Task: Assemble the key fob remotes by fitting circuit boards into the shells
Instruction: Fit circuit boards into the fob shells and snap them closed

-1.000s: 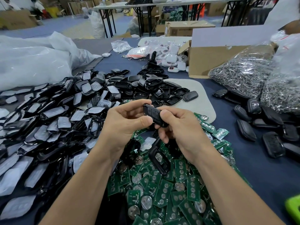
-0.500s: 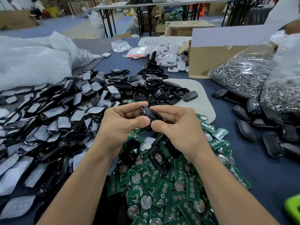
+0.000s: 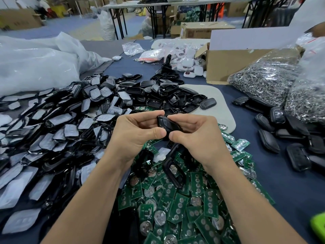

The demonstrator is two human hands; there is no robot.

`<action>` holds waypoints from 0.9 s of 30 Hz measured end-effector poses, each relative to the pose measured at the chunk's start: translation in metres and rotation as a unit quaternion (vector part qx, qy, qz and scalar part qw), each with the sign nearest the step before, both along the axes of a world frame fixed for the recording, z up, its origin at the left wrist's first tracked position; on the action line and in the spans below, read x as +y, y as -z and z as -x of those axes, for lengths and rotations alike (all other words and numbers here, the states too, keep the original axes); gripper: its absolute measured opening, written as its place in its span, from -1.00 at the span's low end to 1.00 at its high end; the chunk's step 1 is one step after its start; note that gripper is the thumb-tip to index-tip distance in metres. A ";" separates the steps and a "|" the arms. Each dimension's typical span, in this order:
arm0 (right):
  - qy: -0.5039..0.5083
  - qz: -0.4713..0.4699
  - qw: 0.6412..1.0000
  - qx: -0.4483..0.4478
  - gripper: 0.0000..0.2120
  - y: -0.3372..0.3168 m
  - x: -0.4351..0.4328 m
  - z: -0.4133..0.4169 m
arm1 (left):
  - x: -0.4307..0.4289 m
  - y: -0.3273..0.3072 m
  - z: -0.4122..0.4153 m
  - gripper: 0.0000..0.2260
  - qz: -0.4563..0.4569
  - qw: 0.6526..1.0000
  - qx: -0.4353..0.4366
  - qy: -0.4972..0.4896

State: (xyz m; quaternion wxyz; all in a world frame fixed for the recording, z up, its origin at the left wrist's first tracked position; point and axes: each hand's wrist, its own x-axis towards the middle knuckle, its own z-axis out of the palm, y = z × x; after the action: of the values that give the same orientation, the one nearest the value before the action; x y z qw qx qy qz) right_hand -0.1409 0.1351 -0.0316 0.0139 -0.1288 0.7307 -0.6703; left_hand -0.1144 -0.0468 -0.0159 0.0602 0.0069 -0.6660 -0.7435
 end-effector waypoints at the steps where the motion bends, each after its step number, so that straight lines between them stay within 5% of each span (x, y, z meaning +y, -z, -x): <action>1: 0.017 -0.026 0.999 0.020 -0.61 -0.001 -0.001 -0.002 | 0.001 0.000 0.000 -0.57 -0.002 1.000 -0.001 0.000; 7: 0.077 -0.135 0.979 0.135 -0.62 -0.001 -0.008 -0.011 | 0.012 0.000 0.000 -0.93 -0.017 0.997 -0.007 -0.069; 13: 0.001 -0.037 0.999 -0.015 -0.76 -0.004 -0.002 -0.001 | 0.006 -0.002 0.000 -0.80 0.087 0.993 0.039 -0.074; 20: 0.031 -0.037 0.997 0.059 -0.75 -0.006 -0.003 -0.007 | 0.007 -0.001 -0.002 -0.76 0.119 0.991 0.054 -0.038; 27: 0.086 -0.240 0.953 0.161 -0.74 -0.009 -0.002 -0.011 | 0.011 0.003 -0.007 -0.69 0.190 0.975 0.093 -0.066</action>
State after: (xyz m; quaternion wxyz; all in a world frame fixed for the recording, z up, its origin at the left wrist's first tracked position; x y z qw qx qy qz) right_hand -0.1303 0.1327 -0.0229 -0.1310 -0.1644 0.8711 -0.4438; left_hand -0.1072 -0.0356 -0.0188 0.1709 -0.0300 -0.7845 -0.5954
